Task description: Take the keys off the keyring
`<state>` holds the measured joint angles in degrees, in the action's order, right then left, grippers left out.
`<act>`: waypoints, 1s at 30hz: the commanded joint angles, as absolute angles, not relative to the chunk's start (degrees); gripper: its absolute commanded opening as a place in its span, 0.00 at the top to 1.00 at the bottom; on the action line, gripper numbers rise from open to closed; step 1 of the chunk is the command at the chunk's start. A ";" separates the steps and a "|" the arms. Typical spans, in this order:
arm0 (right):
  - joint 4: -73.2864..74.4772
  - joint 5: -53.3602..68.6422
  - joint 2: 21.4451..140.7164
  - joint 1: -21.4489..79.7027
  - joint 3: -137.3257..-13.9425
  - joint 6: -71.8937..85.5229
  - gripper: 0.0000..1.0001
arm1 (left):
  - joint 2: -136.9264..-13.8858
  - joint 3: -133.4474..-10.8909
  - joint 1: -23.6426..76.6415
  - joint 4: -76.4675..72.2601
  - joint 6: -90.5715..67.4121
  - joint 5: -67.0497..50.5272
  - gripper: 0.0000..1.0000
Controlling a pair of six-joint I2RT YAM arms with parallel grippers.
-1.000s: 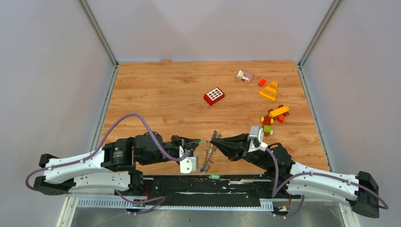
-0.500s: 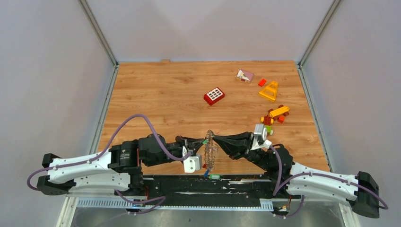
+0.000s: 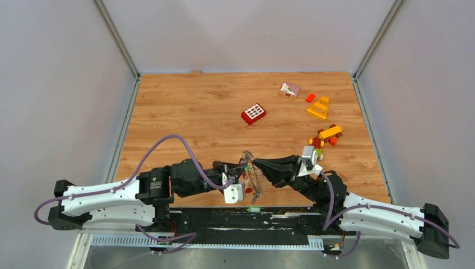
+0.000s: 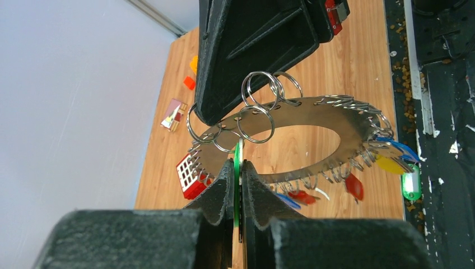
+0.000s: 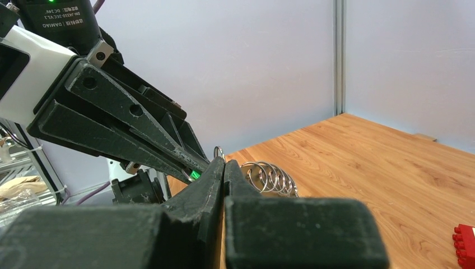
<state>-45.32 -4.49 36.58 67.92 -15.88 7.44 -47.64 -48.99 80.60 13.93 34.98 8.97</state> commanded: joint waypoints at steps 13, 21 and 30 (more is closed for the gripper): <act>-54.16 -6.14 34.80 67.57 -16.61 8.81 1.00 | -51.44 -46.43 80.86 10.99 34.01 9.26 1.00; -54.17 -6.57 33.86 67.59 -15.95 8.68 1.00 | -50.42 -45.23 80.86 9.78 33.39 10.25 1.00; -51.75 -7.73 30.53 67.59 -14.88 7.69 1.00 | -46.30 -46.20 80.86 12.92 33.76 13.60 1.00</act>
